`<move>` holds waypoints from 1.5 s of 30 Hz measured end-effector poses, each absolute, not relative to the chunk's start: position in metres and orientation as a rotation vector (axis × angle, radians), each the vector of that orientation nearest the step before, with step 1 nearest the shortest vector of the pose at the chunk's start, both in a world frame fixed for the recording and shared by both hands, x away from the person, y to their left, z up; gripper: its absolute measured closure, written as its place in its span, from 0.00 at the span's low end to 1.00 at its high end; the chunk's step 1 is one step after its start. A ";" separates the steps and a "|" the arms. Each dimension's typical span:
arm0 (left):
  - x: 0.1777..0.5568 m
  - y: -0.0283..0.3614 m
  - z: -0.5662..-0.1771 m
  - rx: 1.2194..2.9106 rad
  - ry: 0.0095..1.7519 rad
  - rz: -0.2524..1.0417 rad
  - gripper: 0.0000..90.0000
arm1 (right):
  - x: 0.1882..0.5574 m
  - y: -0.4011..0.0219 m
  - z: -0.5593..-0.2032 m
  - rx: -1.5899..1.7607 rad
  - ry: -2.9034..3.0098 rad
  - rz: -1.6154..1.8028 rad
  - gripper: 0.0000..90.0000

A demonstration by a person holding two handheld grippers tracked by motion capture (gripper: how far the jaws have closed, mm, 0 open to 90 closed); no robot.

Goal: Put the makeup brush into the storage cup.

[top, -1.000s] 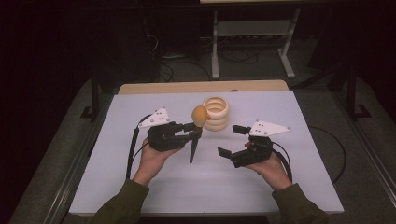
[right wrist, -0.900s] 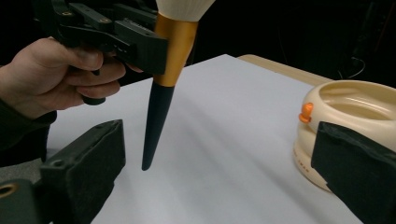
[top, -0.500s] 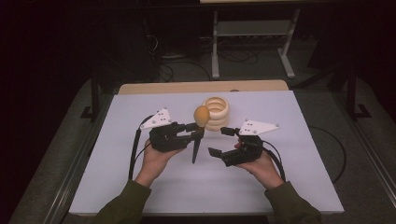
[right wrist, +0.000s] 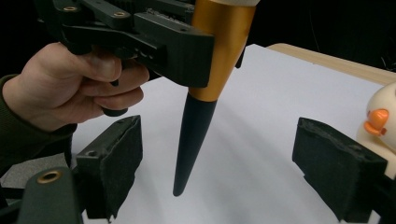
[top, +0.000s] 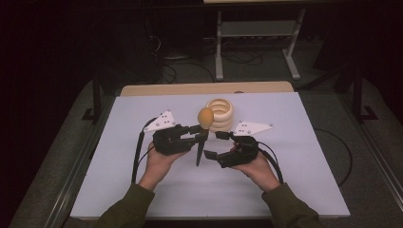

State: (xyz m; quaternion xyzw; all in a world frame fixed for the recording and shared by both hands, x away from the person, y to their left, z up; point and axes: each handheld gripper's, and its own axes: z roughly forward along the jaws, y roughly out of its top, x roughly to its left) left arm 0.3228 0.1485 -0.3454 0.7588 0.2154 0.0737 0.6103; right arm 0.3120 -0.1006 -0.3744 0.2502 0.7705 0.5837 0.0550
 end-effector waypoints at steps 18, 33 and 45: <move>0.321 0.146 -0.345 1.743 0.490 0.173 0.70 | 0.317 -0.086 -0.373 0.782 2.328 1.811 0.37; 0.321 0.146 -0.346 1.737 0.493 0.177 0.70 | 0.320 -0.078 -0.374 0.798 2.332 1.823 0.64; 0.321 0.147 -0.345 1.736 0.497 0.180 0.70 | 0.320 -0.078 -0.373 0.820 2.334 1.819 0.80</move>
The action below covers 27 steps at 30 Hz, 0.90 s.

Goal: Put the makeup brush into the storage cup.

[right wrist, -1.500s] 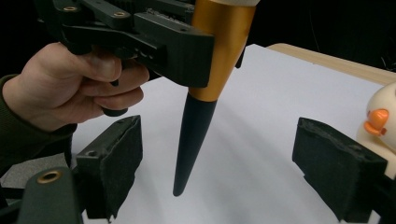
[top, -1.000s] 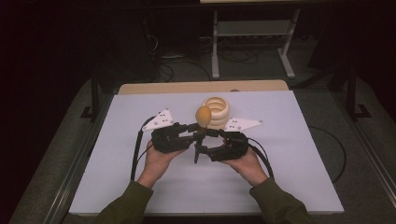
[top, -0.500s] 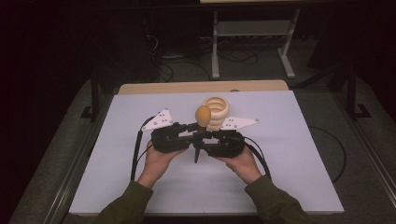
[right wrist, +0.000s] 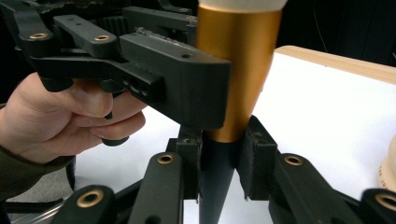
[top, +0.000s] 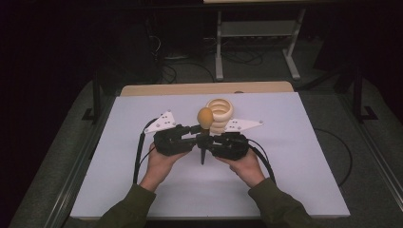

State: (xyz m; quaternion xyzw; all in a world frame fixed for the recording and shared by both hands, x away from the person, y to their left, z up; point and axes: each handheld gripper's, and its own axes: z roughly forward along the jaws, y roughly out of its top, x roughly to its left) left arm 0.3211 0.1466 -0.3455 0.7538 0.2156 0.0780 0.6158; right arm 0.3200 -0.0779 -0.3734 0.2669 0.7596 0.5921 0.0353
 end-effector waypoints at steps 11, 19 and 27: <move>0.322 0.145 -0.345 1.745 0.508 0.169 0.70 | 0.320 -0.080 -0.372 0.818 2.336 1.784 0.81; 0.326 0.152 -0.344 1.776 0.535 0.176 0.52 | 0.321 -0.084 -0.373 0.828 2.329 1.747 0.81; 0.324 0.161 -0.343 1.809 0.528 0.206 0.35 | 0.323 -0.089 -0.373 0.833 2.320 1.732 0.81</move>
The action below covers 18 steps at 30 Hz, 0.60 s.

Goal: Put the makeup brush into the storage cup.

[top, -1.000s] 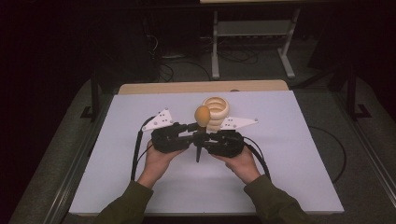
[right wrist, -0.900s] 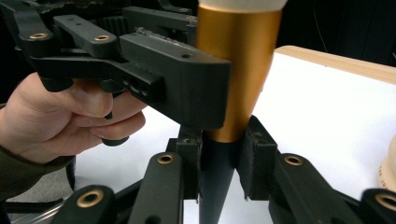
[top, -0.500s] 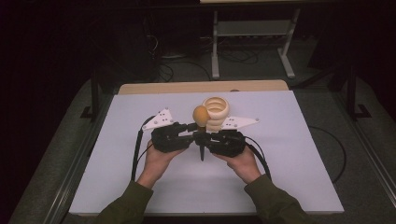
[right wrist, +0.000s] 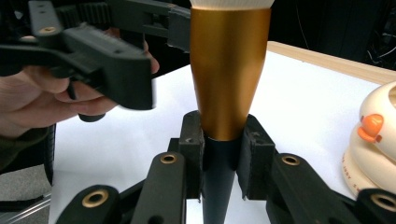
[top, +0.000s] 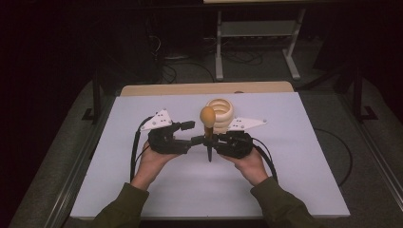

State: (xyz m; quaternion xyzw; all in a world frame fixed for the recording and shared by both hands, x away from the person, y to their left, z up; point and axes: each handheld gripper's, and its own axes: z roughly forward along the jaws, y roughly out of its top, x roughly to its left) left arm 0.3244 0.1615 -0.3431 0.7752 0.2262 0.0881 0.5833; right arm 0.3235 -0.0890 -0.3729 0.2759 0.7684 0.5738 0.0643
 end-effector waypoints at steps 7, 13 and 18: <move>0.320 0.171 -0.348 1.845 0.527 0.211 0.23 | 0.323 -0.094 -0.370 0.852 2.305 1.738 0.81; 0.315 0.181 -0.353 1.873 0.542 0.214 0.16 | 0.323 -0.097 -0.369 0.839 2.301 1.734 0.81; 0.307 0.191 -0.352 1.897 0.548 0.253 0.12 | 0.324 -0.100 -0.369 0.844 2.291 1.730 0.81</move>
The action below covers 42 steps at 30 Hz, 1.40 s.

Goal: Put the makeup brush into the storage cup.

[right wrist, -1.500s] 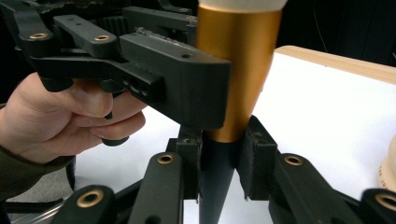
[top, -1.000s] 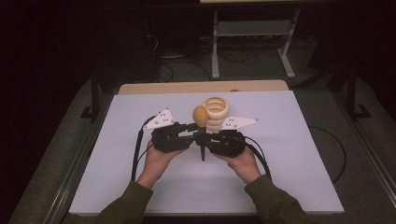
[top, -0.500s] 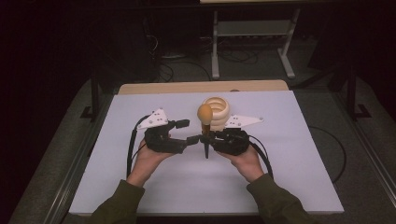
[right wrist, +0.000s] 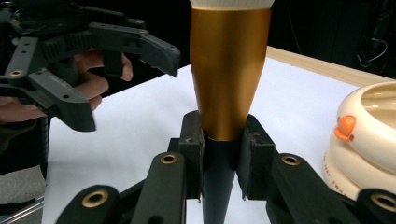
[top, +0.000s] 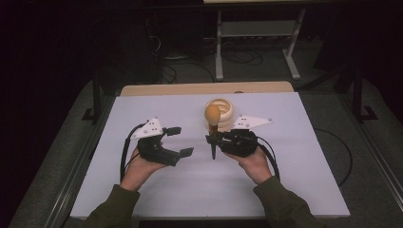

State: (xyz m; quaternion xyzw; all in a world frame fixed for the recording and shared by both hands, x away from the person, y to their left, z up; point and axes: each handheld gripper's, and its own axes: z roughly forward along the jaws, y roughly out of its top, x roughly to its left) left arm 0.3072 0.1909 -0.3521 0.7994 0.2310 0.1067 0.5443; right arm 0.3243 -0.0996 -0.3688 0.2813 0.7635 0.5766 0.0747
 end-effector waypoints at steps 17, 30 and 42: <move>0.278 0.241 -0.373 1.909 0.652 0.322 0.00 | 0.324 -0.105 -0.366 0.841 2.289 1.711 0.81; 0.261 0.270 -0.394 1.828 0.717 0.349 0.00 | 0.325 -0.109 -0.364 0.845 2.276 1.716 0.81; 0.252 0.280 -0.408 1.795 0.719 0.352 0.00 | 0.334 -0.110 -0.362 0.844 2.252 1.716 0.81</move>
